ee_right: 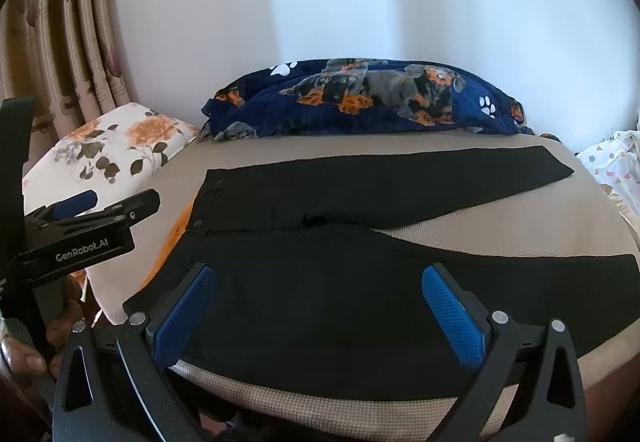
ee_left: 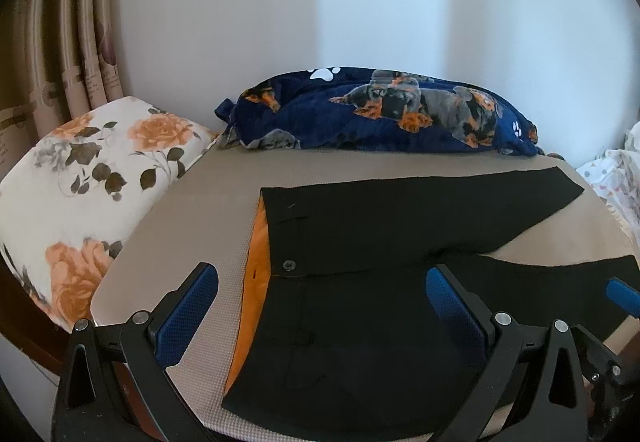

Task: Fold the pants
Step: 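Move both grippers over the black trousers toward the waistband and leg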

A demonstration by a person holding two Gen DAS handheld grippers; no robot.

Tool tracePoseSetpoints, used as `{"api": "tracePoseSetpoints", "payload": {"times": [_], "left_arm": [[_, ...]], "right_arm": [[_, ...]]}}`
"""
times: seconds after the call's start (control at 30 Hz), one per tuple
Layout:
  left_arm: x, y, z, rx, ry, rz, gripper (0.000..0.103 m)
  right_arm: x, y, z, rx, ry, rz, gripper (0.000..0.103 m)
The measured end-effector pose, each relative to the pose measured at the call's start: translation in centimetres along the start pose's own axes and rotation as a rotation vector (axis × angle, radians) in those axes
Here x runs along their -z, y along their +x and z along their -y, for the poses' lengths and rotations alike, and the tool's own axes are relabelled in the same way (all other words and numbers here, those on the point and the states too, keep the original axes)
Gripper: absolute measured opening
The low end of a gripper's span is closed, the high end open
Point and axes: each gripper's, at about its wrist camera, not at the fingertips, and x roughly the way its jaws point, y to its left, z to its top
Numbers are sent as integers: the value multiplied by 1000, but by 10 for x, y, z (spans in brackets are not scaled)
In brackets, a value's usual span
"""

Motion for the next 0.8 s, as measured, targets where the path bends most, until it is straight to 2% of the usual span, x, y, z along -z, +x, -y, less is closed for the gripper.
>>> {"api": "tracePoseSetpoints", "payload": {"times": [0.43, 0.8], "left_arm": [[1, 15, -11, -2, -21, -45, 103], [5, 28, -19, -19, -30, -78, 103]], "right_arm": [[7, 11, 3, -58, 39, -29, 103], [7, 17, 0, -64, 18, -37, 103]]}}
